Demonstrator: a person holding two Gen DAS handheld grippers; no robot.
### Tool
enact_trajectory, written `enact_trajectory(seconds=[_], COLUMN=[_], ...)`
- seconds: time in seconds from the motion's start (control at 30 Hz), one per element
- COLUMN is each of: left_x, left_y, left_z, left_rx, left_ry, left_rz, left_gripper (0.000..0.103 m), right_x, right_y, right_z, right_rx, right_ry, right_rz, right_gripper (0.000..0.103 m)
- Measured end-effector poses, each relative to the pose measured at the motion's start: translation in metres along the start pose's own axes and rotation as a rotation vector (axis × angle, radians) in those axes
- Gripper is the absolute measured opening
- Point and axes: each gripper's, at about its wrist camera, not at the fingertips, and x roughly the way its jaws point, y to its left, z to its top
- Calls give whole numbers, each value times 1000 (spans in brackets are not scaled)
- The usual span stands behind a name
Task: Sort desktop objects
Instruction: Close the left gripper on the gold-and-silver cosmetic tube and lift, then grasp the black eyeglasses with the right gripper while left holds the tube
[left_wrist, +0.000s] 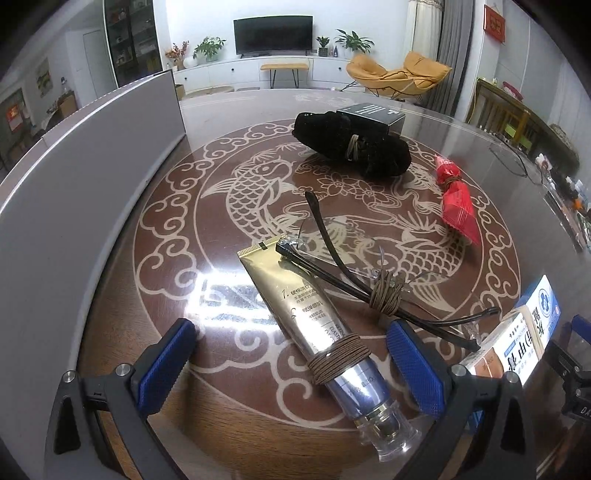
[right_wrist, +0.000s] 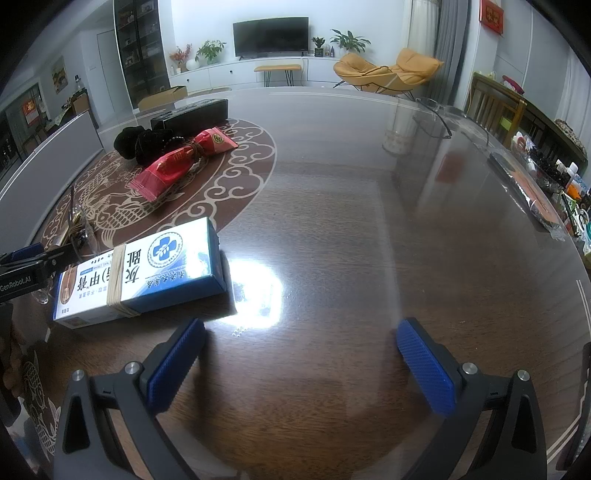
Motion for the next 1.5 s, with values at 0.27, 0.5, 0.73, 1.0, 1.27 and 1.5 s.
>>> enact_trajectory(seconds=[0.27, 0.5, 0.73, 1.0, 1.27, 1.5], left_x=[0, -4, -4, -23, -41, -48], left_y=[0, -1, 1, 10, 25, 36], left_z=[0, -2, -2, -14, -39, -51], left_rx=[0, 0, 42, 79, 111, 80], left_ry=[0, -1, 9, -75, -77, -85], left_rz=[0, 7, -26, -46, -65, -64], left_gripper=[103, 103, 103, 30, 29, 29], right_x=[0, -1, 0, 0, 0, 0], right_y=[0, 0, 0, 0, 0, 0], right_z=[-1, -1, 0, 0, 0, 0], right_rx=[0, 0, 0, 0, 0, 1], right_ry=[0, 0, 0, 0, 0, -1], right_rz=[0, 0, 0, 0, 0, 1], right_gripper=[103, 103, 103, 103, 103, 103])
